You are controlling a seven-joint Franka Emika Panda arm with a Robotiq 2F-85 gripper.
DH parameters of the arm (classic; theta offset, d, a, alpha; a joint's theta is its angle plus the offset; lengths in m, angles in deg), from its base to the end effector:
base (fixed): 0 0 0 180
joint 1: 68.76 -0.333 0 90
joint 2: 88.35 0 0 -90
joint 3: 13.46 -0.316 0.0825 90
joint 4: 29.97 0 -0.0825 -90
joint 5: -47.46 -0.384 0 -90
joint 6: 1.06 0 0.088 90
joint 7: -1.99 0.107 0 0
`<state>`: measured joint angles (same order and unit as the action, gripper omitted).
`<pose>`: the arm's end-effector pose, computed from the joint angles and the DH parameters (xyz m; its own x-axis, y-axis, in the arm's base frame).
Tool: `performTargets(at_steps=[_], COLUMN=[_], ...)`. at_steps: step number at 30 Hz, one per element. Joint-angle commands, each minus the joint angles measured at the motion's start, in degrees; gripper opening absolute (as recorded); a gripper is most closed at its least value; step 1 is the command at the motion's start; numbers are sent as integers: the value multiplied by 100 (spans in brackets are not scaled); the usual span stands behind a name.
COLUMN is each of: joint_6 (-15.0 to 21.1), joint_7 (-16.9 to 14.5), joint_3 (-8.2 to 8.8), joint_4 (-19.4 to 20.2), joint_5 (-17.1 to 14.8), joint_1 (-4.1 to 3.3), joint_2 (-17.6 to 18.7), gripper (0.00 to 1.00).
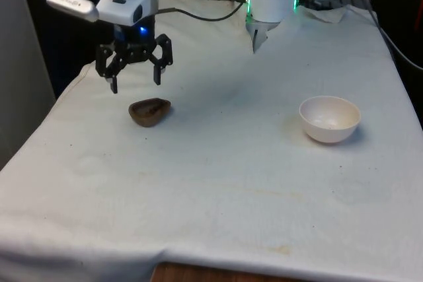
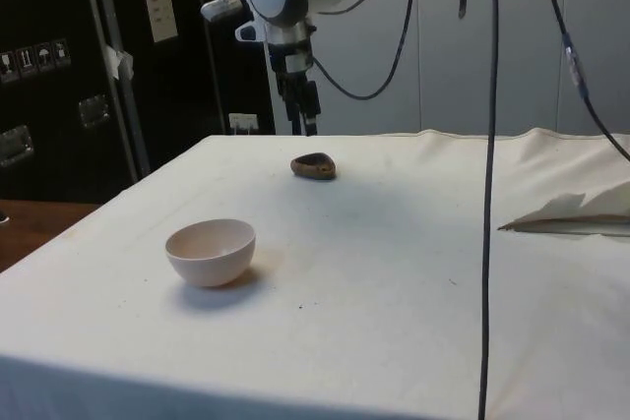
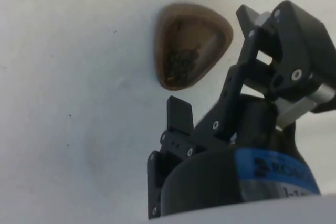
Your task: Pour the coffee beans from the cup into the bowl.
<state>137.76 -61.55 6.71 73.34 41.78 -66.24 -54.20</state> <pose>0.6160 -0.2369 0.2371 0.7637 0.6401 -0.0835 0.6455 -0.7554 0.1126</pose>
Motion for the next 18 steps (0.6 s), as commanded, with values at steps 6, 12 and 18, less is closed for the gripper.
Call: performTargets(at_steps=[6,12,18], joint_6=[-223,-550,-682], joint_7=[-246,-596,-819], joint_3=[17,29,86], joint_4=[-246,-636,-842], joint_5=[-252,-584,-791], joint_1=[40,126,149], joint_2=[183,504,710], gripper=[100,100,100])
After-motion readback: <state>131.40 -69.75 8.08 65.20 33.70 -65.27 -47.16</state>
